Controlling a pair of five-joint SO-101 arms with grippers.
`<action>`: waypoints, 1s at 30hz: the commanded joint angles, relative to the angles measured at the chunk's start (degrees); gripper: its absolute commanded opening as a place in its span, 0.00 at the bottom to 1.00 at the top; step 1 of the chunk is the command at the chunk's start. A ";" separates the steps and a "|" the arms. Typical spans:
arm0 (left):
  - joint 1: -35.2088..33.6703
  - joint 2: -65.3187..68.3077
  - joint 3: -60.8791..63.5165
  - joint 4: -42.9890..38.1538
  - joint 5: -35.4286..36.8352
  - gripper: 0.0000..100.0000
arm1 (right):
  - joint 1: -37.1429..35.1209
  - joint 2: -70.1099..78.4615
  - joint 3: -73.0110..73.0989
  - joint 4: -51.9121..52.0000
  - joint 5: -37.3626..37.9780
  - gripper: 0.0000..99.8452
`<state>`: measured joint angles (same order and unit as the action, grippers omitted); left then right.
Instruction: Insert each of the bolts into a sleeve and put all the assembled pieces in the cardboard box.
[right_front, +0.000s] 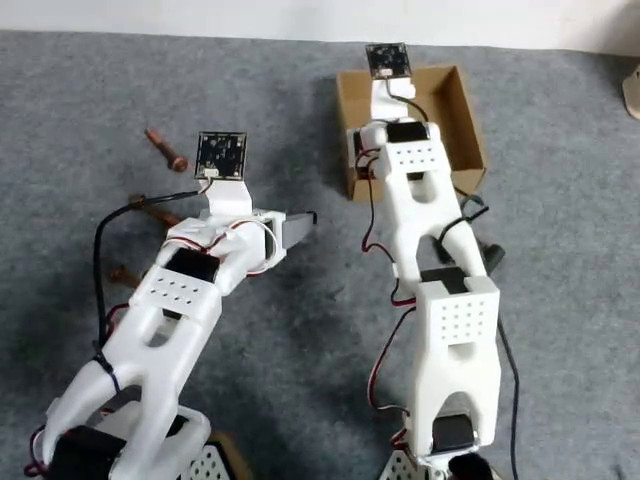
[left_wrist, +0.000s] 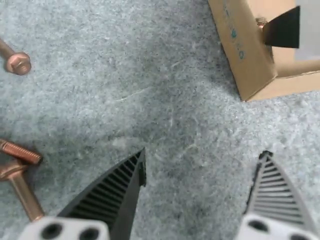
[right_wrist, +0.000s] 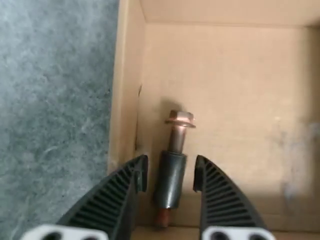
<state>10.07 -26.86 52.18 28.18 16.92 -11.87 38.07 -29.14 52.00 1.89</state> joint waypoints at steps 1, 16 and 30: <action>-0.31 -0.22 -0.31 -1.14 -0.35 0.32 | -0.84 -1.36 -3.21 0.31 -0.62 0.14; -0.31 -0.22 -0.31 -1.14 -0.35 0.32 | 0.48 -0.92 -35.03 29.49 -19.16 0.14; -0.31 -0.22 -0.31 -1.14 -0.35 0.32 | 11.47 -0.75 -39.34 48.92 -39.74 0.14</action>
<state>10.07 -26.86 52.18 28.18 16.92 -4.48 37.98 -66.68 99.74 -34.51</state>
